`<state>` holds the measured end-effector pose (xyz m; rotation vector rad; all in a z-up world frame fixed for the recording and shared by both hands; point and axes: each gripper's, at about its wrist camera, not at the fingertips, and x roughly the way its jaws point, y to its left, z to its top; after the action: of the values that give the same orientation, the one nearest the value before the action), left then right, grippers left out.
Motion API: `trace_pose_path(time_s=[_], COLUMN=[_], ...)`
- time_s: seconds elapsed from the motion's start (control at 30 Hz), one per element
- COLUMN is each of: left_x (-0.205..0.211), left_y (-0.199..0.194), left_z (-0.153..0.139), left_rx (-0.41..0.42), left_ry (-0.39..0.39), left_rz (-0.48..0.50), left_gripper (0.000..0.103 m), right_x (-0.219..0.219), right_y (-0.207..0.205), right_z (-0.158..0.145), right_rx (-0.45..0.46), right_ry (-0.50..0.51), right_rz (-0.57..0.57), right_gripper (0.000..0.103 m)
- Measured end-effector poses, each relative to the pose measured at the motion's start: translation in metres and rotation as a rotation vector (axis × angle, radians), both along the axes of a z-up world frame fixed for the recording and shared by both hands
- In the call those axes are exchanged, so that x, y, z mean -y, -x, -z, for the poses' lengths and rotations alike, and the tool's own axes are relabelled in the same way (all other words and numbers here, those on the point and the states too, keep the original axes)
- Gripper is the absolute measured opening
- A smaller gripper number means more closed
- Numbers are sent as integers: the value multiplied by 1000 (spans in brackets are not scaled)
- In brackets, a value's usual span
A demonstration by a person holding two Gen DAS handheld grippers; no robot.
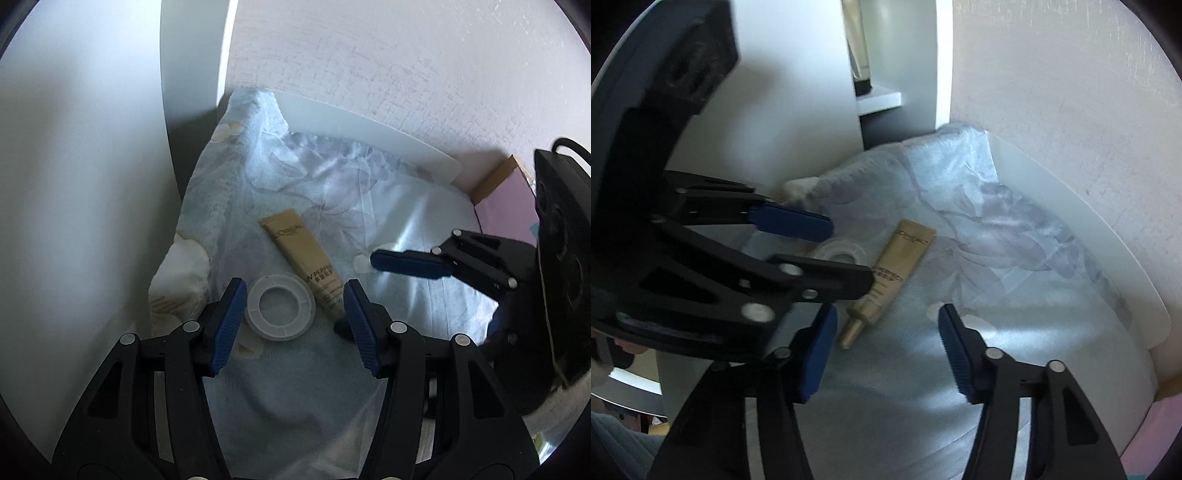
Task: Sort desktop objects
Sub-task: 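Grasp the white tape roll with left gripper while right grasps gold L'Oreal tube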
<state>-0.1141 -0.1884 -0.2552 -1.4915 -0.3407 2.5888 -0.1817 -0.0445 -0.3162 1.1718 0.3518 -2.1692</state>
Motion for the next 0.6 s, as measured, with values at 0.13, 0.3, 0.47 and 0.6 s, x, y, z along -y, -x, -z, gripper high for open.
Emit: trace_pose_path(time_s=[0.13, 0.3, 0.47, 0.6], left_x=[0, -3, -9, -18], left_y=[2, 2, 0, -2], left_z=[1, 2, 1, 3], left_rx=[-2, -5, 1, 12], left_ry=[-5, 14, 81, 169], left_rz=[11, 20, 60, 104], left_gripper=[52, 52, 52, 52], right_x=[-9, -17, -8, -3], right_y=[11, 22, 26, 28], right_z=[1, -2, -3, -5], right_rx=[2, 10, -9, -10], right_ry=[-7, -5, -17, -6], right_rz=[29, 27, -47, -108], right_gripper=[49, 49, 47, 34])
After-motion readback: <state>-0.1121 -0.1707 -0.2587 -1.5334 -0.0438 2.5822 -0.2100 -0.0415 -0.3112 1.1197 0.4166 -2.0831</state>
